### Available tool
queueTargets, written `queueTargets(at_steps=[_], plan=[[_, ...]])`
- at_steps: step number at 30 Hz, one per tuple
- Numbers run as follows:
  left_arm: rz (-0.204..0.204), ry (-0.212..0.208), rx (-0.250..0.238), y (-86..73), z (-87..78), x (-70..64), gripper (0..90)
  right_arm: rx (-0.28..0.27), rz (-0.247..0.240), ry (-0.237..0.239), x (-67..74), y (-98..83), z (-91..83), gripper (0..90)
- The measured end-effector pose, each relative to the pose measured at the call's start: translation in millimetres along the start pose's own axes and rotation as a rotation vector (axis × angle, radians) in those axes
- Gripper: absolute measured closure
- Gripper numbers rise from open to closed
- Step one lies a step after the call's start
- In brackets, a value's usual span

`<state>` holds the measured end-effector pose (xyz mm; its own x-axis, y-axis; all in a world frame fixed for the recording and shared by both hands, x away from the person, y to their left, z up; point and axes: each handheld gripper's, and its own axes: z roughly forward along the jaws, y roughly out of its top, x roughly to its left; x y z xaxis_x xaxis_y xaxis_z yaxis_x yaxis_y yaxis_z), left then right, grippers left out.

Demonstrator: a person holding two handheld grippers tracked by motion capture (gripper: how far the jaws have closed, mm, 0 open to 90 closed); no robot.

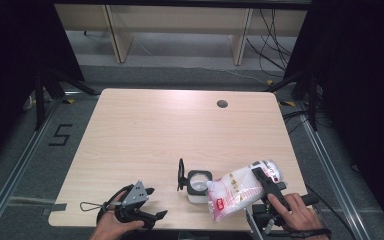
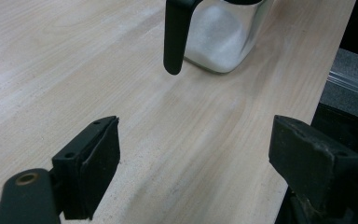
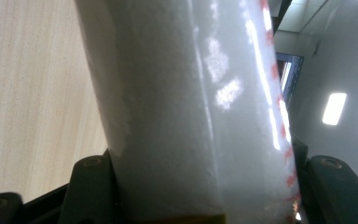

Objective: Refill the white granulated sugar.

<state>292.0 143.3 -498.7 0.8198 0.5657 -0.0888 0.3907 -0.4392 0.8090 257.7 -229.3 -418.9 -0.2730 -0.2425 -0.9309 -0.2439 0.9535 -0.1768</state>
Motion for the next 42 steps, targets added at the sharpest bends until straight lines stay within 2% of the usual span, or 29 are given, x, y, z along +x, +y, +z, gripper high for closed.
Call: queueTargets(at_steps=[1,2,3,4,5,6,8,9,10,11,12,14,15,16,18,19,23,25,27,29,30,31,32,33,35,37,40,41,42], plan=[[0.002,0.001,0.001,0.0,-0.1,0.0,16.1,-0.011,-0.014,0.003,-1.3,-0.2,0.3,42.6],[0.006,0.005,0.003,0.1,-0.2,0.5,16.1,-0.021,0.012,-0.013,0.6,-0.5,1.3,42.6],[0.03,0.014,0.025,0.4,-1.4,2.7,16.1,-0.027,0.004,-0.018,0.7,-0.8,2.3,42.6],[0.031,0.013,0.025,0.3,-1.3,2.8,16.1,0.007,0.009,0.008,0.8,0.3,0.0,42.6],[0.029,0.014,0.026,0.2,-1.2,2.6,16.1,0.001,0.032,0.001,2.7,0.1,0.1,42.6],[0.012,0.008,0.01,0.1,-0.4,1.1,16.1,-0.011,0.004,-0.003,0.3,0.1,0.2,42.6],[0.0,0.005,-0.003,-0.1,0.1,-0.1,16.1,-0.008,0.0,-0.004,-0.6,0.4,-0.4,42.7],[0.0,0.005,-0.003,-0.1,0.2,0.0,16.1,-0.01,0.03,-0.007,1.2,0.3,-0.3,42.7],[0.001,0.002,0.001,0.0,-0.1,-0.1,16.1,-0.025,0.014,-0.017,-0.3,0.8,-0.1,42.7],[0.002,0.002,0.001,0.0,-0.1,-0.1,16.1,-0.022,0.034,-0.015,1.5,0.7,-0.8,42.6],[0.007,0.004,0.005,0.1,-0.2,0.3,16.1,-0.036,0.001,-0.022,-0.8,0.9,0.1,42.7],[0.021,0.012,0.017,0.2,-0.4,1.8,16.1,-0.013,0.048,-0.006,2.7,0.9,-0.1,42.7],[0.022,0.012,0.019,0.3,-0.4,1.7,16.1,-0.033,0.007,-0.024,1.3,0.6,1.5,42.7],[0.024,0.012,0.021,0.3,-0.5,1.7,16.1,-0.031,0.001,-0.022,0.8,0.9,0.9,42.7],[0.013,0.009,0.011,0.1,-0.1,1.2,16.1,-0.032,0.012,-0.018,0.0,0.9,0.1,42.7],[0.028,0.013,0.024,0.2,-0.9,2.6,16.1,-0.02,0.038,-0.007,1.5,0.8,-0.1,42.8],[0.019,0.01,0.016,0.3,-0.6,1.2,16.1,-0.021,0.007,-0.008,-0.8,1.4,-1.2,42.8],[0.026,0.012,0.024,0.4,-0.7,1.8,16.1,-0.032,0.032,-0.011,0.9,1.0,0.2,42.8],[0.01,0.005,0.009,0.1,-0.3,0.6,16.1,-0.038,0.015,-0.009,0.7,1.7,0.9,42.9],[0.02,0.012,0.017,0.2,-0.4,1.7,16.1,-0.041,0.025,-0.005,1.1,1.9,1.2,42.9],[0.004,0.003,0.002,-0.2,0.8,0.7,16.1,-0.035,0.047,0.001,2.5,2.5,1.3,42.9],[0.006,0.003,0.008,-0.2,0.2,0.4,16.1,-0.019,0.041,0.016,1.6,3.7,0.4,43.0],[0.023,0.009,0.016,0.0,0.2,1.7,16.1,-0.031,0.016,0.0,0.7,4.3,0.9,43.0],[0.033,0.01,0.021,0.2,-0.2,2.0,16.1,-0.011,0.108,0.015,7.2,4.0,-0.3,43.0],[0.039,0.009,0.018,0.4,-0.2,2.3,16.1,-0.035,-0.003,-0.006,-0.8,5.3,0.4,43.0],[0.031,0.011,0.021,0.2,-0.2,2.0,16.1,-0.035,0.042,-0.002,2.1,4.6,0.2,43.0],[0.02,0.011,0.016,0.1,-0.4,1.7,16.1,-0.027,0.046,-0.006,0.1,2.7,-0.7,43.1],[0.022,0.012,0.021,0.2,-0.5,1.9,16.1,-0.033,0.023,-0.006,-2.0,1.6,0.1,43.1],[0.024,0.012,0.022,0.2,-0.5,1.9,16.1,-0.015,0.063,0.0,1.3,0.3,-0.3,43.1]])
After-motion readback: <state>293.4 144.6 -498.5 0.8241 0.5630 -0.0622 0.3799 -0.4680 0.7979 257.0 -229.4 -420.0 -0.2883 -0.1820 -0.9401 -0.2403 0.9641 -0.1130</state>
